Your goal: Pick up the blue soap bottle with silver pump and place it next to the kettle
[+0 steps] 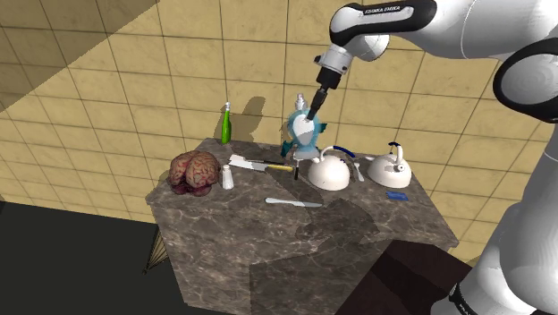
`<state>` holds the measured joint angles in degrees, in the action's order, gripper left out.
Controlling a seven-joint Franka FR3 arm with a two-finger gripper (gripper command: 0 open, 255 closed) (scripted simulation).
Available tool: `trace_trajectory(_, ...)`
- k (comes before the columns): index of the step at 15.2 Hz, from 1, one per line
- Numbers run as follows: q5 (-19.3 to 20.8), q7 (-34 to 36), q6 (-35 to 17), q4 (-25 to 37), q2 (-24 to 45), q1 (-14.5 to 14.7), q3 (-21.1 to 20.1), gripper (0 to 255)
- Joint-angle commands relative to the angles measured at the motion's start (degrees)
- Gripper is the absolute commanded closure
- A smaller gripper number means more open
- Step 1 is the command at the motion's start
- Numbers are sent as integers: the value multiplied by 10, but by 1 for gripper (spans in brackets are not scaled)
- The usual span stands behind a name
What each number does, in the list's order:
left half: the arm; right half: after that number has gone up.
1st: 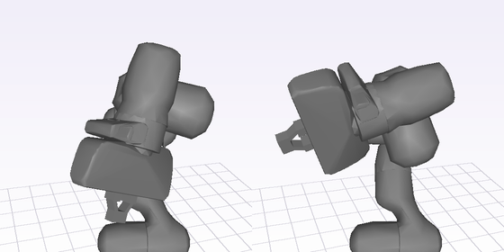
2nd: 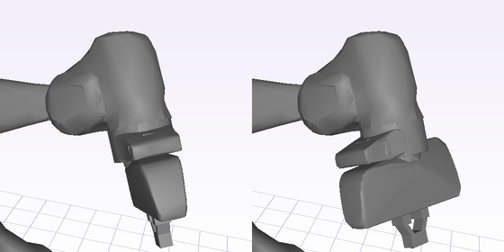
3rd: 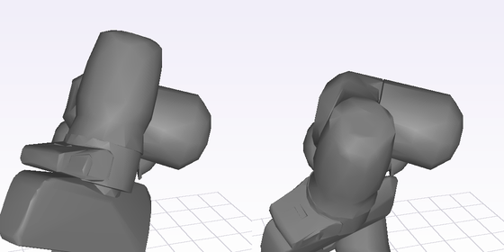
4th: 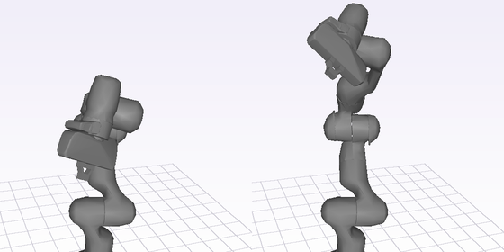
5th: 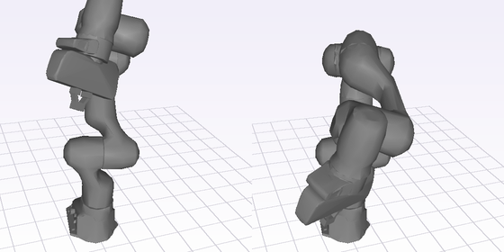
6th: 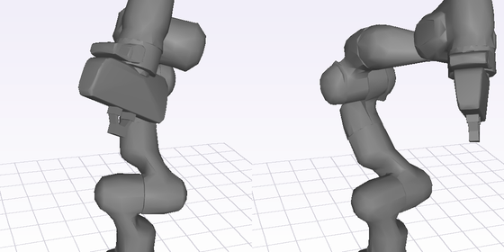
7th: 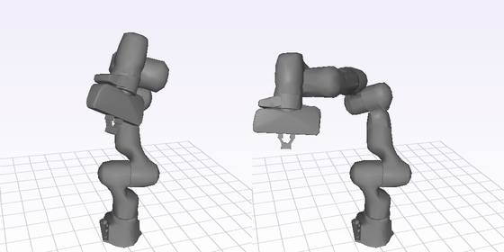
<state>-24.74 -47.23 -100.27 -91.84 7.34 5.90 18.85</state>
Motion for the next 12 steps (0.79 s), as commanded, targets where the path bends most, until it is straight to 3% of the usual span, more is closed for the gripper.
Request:
trace_trajectory(1,1,6,14,16,1,-1,0,255)
trace_trajectory(12,-3,32,101,124,20,-10,4,255)
